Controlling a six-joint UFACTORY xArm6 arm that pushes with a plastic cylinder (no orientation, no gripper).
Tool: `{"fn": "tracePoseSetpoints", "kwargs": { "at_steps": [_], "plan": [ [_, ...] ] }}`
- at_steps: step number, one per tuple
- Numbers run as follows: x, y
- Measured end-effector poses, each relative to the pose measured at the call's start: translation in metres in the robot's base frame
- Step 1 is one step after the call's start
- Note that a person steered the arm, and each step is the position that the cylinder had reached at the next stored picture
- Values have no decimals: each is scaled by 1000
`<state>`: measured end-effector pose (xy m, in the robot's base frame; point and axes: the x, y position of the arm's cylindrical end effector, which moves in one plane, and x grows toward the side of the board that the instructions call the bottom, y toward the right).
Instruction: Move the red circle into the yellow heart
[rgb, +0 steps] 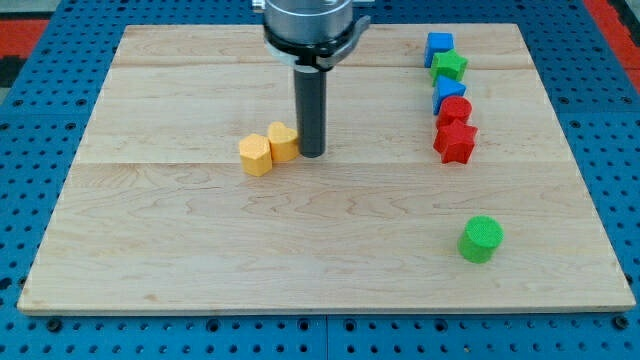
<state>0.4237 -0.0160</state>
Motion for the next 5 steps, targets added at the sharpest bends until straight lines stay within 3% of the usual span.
{"fn": "tracePoseSetpoints", "kwargs": {
  "at_steps": [2, 3, 4, 5],
  "plan": [
    [29, 153],
    [45, 186],
    [13, 234],
    [-35, 226]
  ]
}}
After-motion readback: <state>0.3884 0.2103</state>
